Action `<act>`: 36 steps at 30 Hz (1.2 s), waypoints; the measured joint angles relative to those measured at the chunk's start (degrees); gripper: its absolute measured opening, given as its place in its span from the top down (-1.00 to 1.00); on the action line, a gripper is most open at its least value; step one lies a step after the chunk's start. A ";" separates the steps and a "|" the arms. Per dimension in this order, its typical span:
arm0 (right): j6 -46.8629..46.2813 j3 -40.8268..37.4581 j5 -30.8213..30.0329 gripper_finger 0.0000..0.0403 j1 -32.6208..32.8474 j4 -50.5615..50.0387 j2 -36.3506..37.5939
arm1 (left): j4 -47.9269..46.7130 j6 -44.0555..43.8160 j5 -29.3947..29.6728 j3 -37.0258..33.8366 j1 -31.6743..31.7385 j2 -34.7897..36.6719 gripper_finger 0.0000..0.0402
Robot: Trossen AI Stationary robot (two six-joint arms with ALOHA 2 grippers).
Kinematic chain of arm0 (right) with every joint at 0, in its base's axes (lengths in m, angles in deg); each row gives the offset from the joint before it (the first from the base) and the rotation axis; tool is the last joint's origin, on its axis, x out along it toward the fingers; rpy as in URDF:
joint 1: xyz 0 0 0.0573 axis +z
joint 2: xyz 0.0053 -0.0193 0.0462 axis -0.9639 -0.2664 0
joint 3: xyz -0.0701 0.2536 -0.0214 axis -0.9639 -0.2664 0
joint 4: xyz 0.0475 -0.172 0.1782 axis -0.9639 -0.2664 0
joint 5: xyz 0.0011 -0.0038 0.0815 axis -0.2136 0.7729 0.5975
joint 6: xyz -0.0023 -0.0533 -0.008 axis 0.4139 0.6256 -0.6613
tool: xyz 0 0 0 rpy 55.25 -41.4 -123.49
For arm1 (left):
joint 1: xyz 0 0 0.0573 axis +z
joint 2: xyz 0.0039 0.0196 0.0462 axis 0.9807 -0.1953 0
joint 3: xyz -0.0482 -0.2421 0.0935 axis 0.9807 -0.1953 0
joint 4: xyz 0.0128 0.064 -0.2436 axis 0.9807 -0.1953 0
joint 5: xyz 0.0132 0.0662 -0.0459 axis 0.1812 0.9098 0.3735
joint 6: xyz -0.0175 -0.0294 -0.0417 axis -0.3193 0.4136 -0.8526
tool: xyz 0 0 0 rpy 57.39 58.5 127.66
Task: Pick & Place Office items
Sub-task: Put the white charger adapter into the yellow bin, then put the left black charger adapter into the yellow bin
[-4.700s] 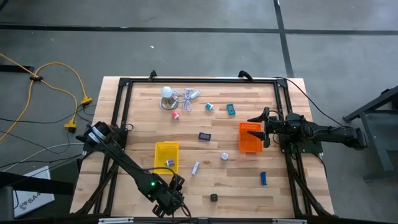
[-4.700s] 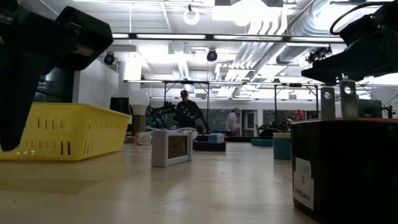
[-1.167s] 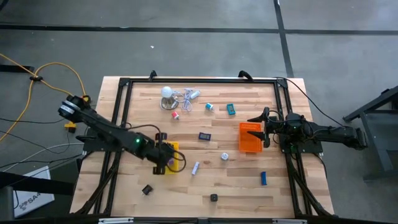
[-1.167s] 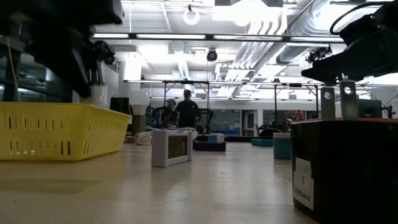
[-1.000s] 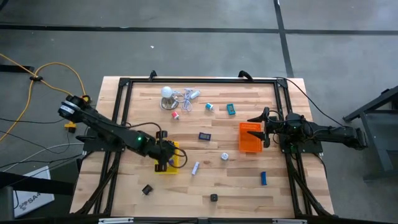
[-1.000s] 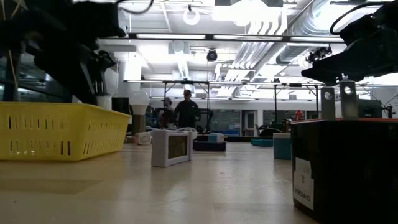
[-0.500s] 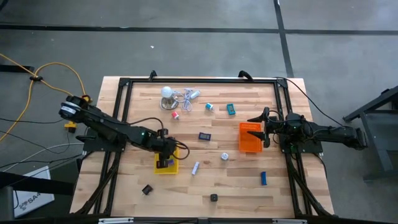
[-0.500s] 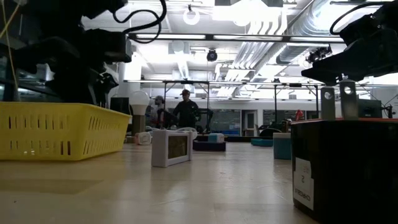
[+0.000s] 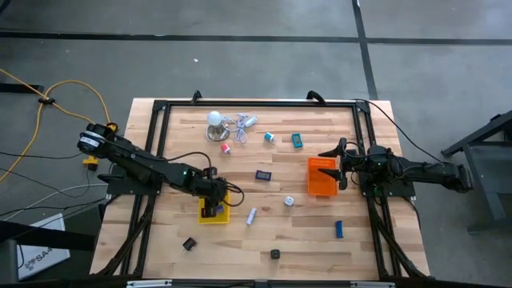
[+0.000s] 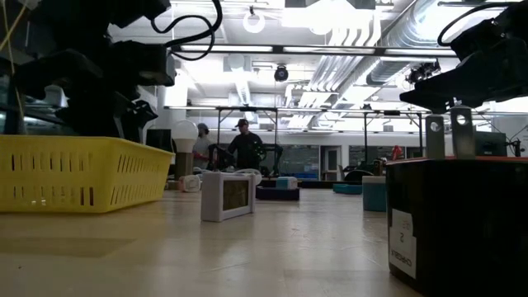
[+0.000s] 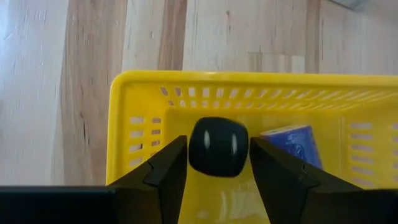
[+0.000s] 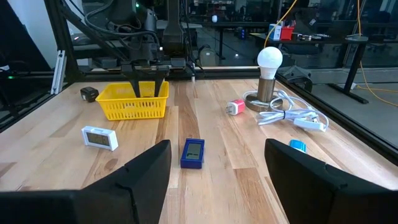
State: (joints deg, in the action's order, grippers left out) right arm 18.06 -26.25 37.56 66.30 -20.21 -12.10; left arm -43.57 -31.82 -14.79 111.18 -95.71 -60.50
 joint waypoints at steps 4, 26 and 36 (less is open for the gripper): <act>0.00 0.00 0.00 -0.23 0.00 0.00 0.00 | -0.02 0.00 0.00 0.00 0.00 0.00 0.14; 0.00 0.00 0.00 -0.23 0.00 0.01 0.00 | 0.16 1.44 -0.26 0.07 0.00 2.62 0.10; 0.00 0.02 -0.02 -0.23 0.00 0.01 0.00 | 0.03 1.44 -0.81 0.07 -0.02 6.63 0.11</act>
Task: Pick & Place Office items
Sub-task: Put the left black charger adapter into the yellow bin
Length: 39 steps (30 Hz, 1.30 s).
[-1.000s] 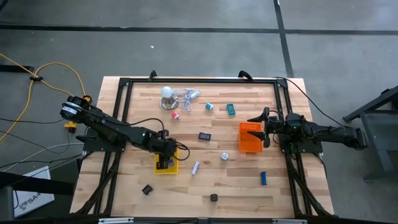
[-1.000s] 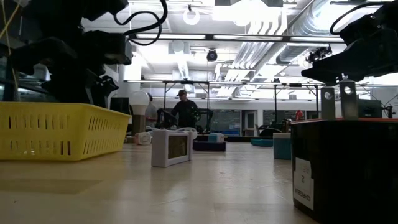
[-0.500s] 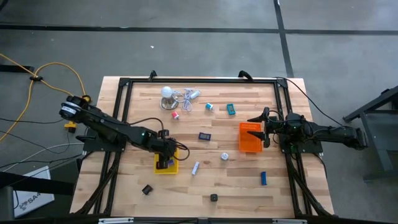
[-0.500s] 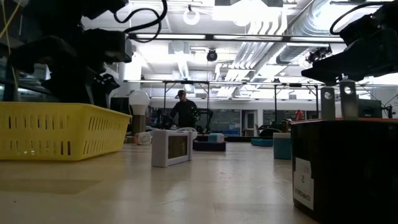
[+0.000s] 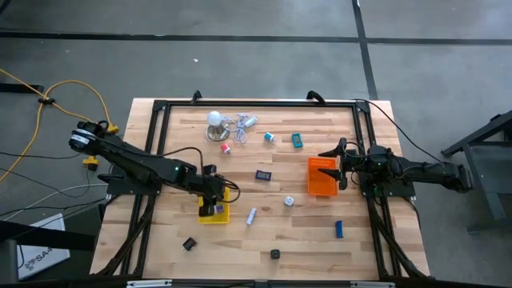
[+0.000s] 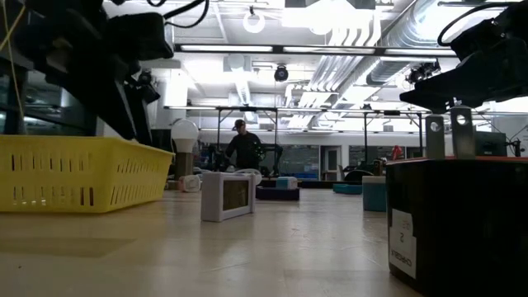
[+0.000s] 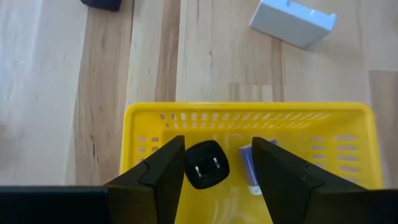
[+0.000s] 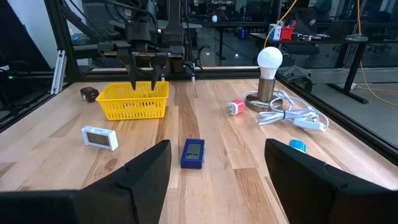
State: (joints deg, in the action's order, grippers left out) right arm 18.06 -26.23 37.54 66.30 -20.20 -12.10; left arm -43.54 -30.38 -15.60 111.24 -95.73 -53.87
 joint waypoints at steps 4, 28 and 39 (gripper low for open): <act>0.00 -0.02 0.02 -0.23 0.00 -0.01 0.00 | 0.03 0.01 -0.02 0.00 0.00 0.63 0.11; 0.00 -0.02 0.02 -0.23 0.00 0.00 0.00 | -19.17 -15.10 8.57 9.66 -10.62 2.72 0.11; 0.00 -0.01 0.00 -0.23 0.00 0.00 0.00 | -22.78 -36.03 12.72 9.68 -21.26 2.88 0.11</act>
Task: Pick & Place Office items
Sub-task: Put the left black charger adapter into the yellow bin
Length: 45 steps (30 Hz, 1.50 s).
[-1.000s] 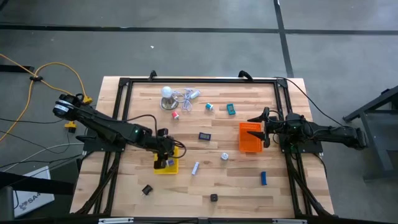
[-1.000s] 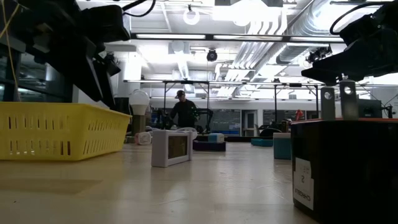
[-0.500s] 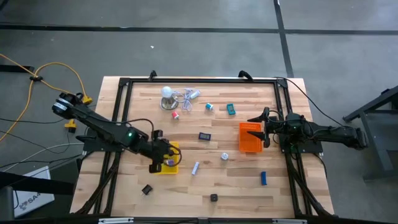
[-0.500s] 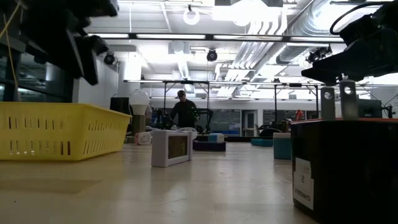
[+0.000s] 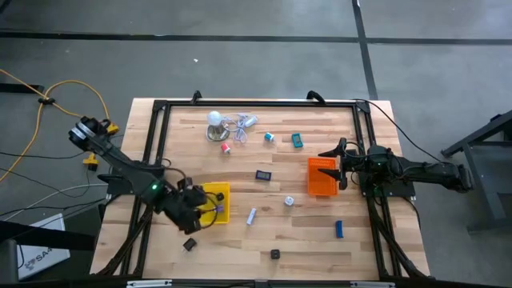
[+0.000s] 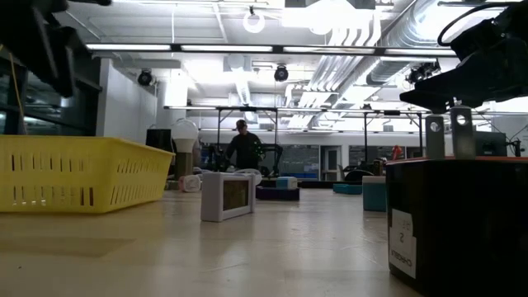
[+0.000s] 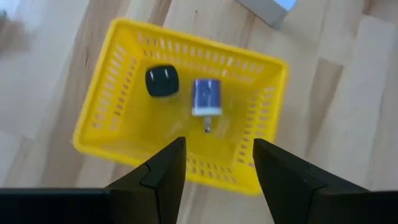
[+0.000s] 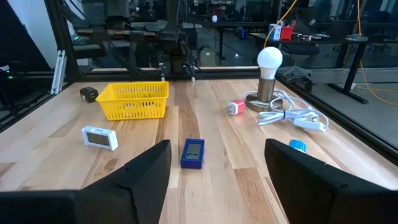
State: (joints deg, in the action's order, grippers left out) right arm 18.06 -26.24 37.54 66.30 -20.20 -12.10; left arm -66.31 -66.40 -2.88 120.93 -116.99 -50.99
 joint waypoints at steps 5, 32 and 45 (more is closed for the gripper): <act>0.00 -0.01 0.01 -0.23 0.00 0.00 0.00 | -1.49 -9.97 2.76 0.00 -6.60 -0.01 0.11; 0.01 0.01 0.02 -0.23 0.00 0.00 0.00 | -0.09 -42.57 0.54 6.07 -21.06 -10.22 0.11; 0.00 -0.01 0.00 -0.23 0.00 0.00 0.00 | -4.24 -47.14 -8.51 10.51 -17.22 -16.94 0.11</act>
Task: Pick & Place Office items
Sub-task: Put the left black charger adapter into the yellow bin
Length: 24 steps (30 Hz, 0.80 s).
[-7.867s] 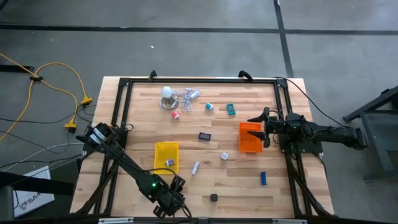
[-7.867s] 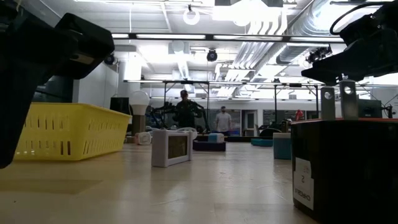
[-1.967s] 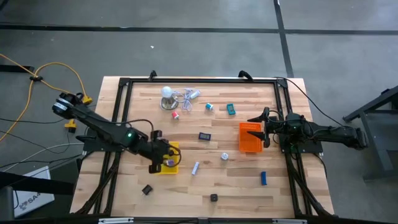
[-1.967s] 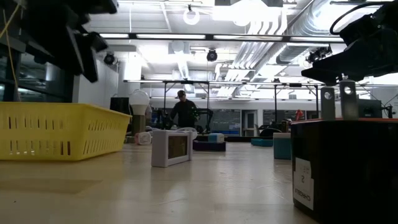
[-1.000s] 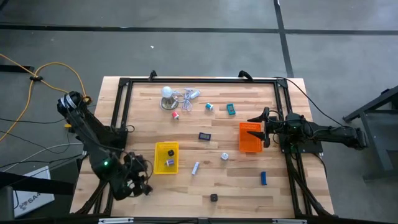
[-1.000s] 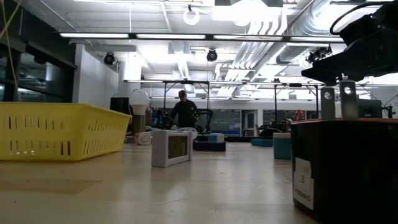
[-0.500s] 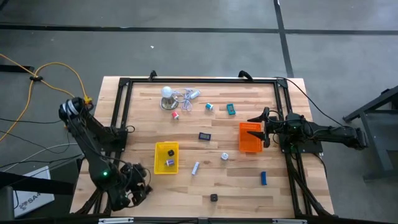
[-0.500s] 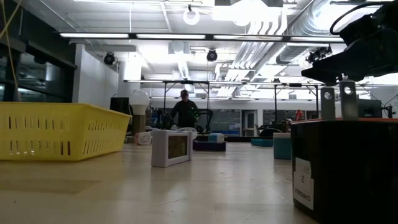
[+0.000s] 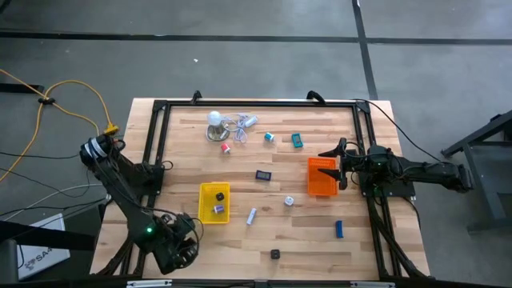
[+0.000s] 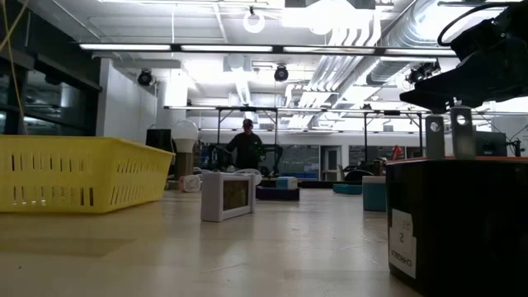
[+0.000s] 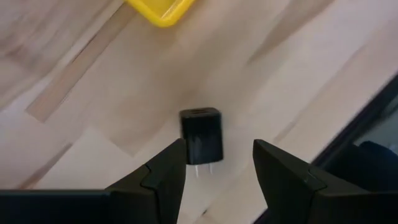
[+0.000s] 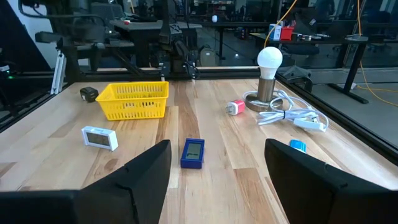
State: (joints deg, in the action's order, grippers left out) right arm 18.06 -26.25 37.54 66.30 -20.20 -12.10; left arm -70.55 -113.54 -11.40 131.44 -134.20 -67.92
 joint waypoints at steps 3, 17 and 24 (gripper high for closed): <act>0.00 0.00 0.02 -0.23 0.00 0.00 0.00 | -0.02 -1.34 -1.29 0.00 -0.06 -1.79 0.11; 0.01 0.01 0.00 -0.23 0.00 0.00 0.00 | 2.97 -2.80 -3.73 -0.02 -0.19 -6.13 0.11; 0.00 0.00 0.02 -0.23 0.00 0.00 0.00 | 3.50 -1.68 -3.76 -0.02 0.17 -7.47 0.11</act>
State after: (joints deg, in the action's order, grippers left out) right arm 18.06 -26.25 37.56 66.30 -20.20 -12.10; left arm -67.05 -115.23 -15.15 131.42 -134.03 -75.39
